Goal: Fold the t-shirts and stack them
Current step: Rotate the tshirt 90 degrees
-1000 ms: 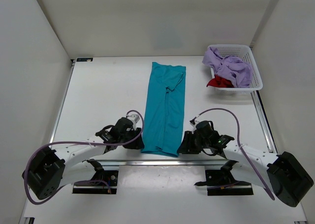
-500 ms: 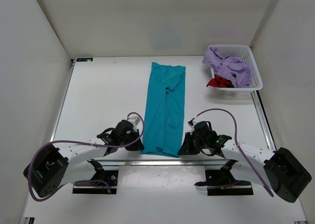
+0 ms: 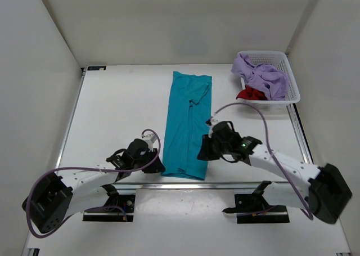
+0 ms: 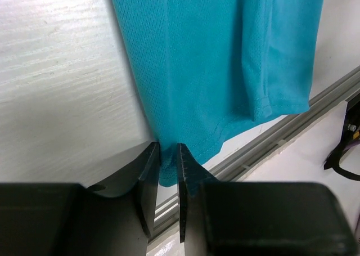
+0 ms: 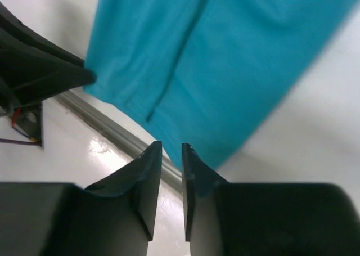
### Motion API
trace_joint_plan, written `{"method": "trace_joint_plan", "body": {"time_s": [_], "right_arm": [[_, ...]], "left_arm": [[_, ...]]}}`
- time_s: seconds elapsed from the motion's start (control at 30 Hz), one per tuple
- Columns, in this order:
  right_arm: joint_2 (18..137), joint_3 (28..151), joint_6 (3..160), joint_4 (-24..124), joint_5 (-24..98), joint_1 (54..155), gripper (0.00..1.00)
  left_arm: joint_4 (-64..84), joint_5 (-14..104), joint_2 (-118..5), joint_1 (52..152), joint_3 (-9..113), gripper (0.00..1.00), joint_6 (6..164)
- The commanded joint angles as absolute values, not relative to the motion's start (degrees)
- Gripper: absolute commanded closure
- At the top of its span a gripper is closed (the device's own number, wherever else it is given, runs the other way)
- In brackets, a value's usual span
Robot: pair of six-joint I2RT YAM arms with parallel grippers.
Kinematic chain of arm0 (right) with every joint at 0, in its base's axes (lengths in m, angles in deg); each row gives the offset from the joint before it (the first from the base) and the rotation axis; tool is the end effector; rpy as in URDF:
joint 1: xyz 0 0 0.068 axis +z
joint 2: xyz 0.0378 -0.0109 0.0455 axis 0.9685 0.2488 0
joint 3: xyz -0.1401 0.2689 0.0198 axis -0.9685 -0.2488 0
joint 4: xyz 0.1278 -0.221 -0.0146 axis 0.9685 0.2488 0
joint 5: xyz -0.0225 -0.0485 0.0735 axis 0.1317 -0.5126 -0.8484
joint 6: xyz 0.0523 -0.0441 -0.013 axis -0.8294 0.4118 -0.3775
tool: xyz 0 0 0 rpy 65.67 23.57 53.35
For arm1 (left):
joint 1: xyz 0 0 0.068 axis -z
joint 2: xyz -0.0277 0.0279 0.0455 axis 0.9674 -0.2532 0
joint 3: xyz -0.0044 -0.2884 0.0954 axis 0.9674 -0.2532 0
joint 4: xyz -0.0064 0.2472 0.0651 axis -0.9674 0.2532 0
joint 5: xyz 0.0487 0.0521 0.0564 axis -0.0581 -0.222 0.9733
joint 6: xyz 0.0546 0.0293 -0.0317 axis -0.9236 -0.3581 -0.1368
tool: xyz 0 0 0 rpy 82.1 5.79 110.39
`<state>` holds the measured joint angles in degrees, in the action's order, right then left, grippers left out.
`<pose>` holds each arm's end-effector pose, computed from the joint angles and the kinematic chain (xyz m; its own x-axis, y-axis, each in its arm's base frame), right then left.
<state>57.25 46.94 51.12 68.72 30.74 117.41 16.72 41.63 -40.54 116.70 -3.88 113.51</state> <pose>0.1430 0.1460 0.2197 -0.8978 -0.0205 -0.4400 -0.2866 0.7856 0.5483 0.1208 -0.1217 0.1523 -0.9086 -0.0397 -0.4159 0.2154 0.8085 -0.5476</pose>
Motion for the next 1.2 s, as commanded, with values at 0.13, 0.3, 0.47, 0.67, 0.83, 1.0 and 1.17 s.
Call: {"method": "trace_joint_plan", "body": {"time_s": [0.13, 0.3, 0.47, 0.67, 0.83, 1.0, 1.17], "right_arm": [[79.0, 69.4, 63.9, 72.8, 44.4, 134.5, 0.89], [86.1, 76.7, 66.3, 77.2, 53.2, 140.9, 0.66], [90.9, 79.3, 66.6, 79.9, 59.8, 144.1, 0.64], [94.1, 81.0, 65.6, 82.3, 61.2, 145.5, 0.64], [94.0, 79.9, 64.7, 82.5, 61.0, 145.6, 0.68], [93.3, 79.3, 63.2, 83.0, 61.9, 145.7, 0.89], [91.4, 76.4, 60.7, 83.6, 62.9, 145.6, 0.96]], "left_arm": [[14.7, 39.9, -38.5, 116.0, -6.3, 0.72, 114.7], [14.8, 39.5, -36.4, 114.8, -6.9, 0.72, 114.6], [14.2, 39.3, -36.9, 114.9, -7.2, 0.73, 114.7], [14.3, 39.0, -35.9, 113.3, -7.6, 0.73, 114.0], [14.2, 38.9, -35.6, 113.6, -7.8, 0.72, 114.0], [14.1, 38.5, -35.8, 113.8, -7.7, 0.73, 114.6], [14.0, 38.9, -35.7, 113.6, -7.7, 0.72, 114.7]]}}
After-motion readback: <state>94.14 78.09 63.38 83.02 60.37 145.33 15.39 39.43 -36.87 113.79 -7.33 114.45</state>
